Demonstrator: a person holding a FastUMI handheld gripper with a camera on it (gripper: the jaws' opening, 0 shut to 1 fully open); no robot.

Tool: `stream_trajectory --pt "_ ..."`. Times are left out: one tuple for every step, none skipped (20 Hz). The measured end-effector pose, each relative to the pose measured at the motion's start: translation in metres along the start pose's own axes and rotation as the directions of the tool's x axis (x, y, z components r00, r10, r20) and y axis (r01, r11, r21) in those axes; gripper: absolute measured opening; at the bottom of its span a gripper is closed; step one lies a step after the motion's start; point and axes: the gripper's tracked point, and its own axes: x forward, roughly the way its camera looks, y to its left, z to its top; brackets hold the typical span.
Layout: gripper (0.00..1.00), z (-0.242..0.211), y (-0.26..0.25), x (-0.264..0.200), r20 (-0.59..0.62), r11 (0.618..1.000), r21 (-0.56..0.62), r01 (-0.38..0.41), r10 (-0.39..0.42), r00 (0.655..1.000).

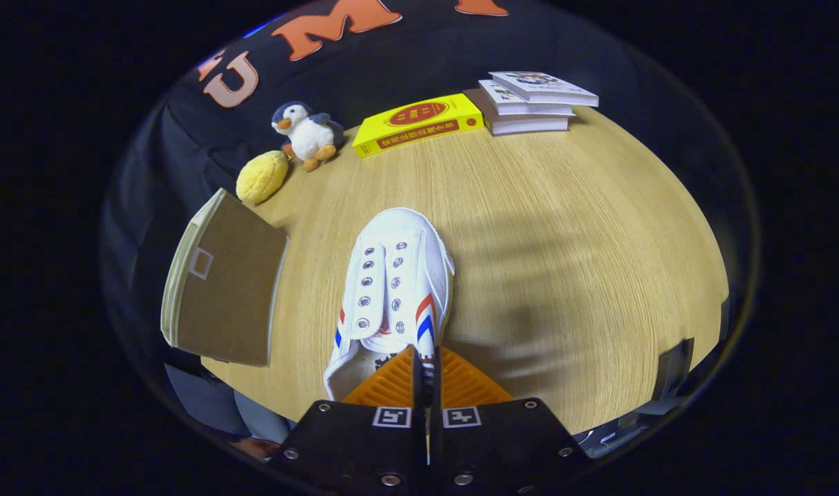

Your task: Open the storage box then place both shoes into the box .Put the left shoe in first, then the right shoe, with the right side of both shoes facing outward in a uniform manner.

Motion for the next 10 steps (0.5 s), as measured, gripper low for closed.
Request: stream_trajectory --pt "0.02 0.008 0.011 -0.007 0.013 1.000 -0.011 -0.013 0.013 1.000" --pt "0.02 0.019 0.024 -0.013 0.029 0.999 -0.023 -0.026 0.027 0.999" --pt "0.02 0.030 0.037 -0.019 0.047 0.999 -0.037 -0.038 0.040 0.998" --pt "0.02 0.039 0.052 -0.025 0.058 0.997 -0.052 -0.052 0.055 0.997" --pt "0.02 0.048 0.068 -0.030 0.067 0.995 -0.066 -0.070 0.074 0.995" --pt "0.02 0.056 0.085 -0.033 0.072 0.993 -0.079 -0.087 0.093 0.993" --pt "0.02 0.064 0.103 -0.037 0.077 0.990 -0.093 -0.109 0.117 0.990" --pt "0.02 0.069 0.121 -0.039 0.079 0.986 -0.104 -0.129 0.137 0.987" --pt "0.02 0.074 0.140 -0.041 0.081 0.981 -0.117 -0.152 0.162 0.983" --pt "0.02 0.078 0.158 -0.043 0.077 0.977 -0.127 -0.173 0.183 0.980"
